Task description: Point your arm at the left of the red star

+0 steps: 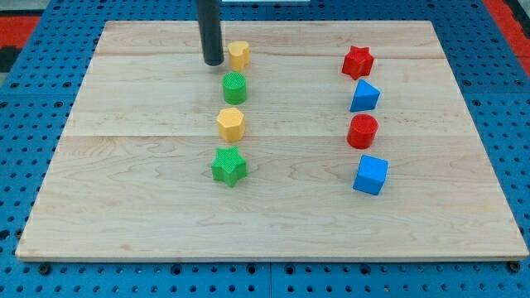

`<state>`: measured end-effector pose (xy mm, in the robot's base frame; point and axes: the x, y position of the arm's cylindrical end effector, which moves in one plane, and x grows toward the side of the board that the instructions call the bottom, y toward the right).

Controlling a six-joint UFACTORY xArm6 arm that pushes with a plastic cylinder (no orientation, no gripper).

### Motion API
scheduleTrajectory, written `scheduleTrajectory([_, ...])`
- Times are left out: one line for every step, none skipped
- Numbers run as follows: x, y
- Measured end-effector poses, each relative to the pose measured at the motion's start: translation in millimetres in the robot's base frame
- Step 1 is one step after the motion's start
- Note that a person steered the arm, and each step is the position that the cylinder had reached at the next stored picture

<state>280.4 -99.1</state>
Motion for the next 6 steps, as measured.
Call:
scheduleTrajectory([-64.0, -9.7])
scheduleTrajectory([-88.3, 72.1])
scheduleTrajectory([-69.7, 145.1])
scheduleTrajectory([-14.6, 155.5])
scheduleTrajectory([54.3, 158.1])
scheduleTrajectory([132.6, 158.1])
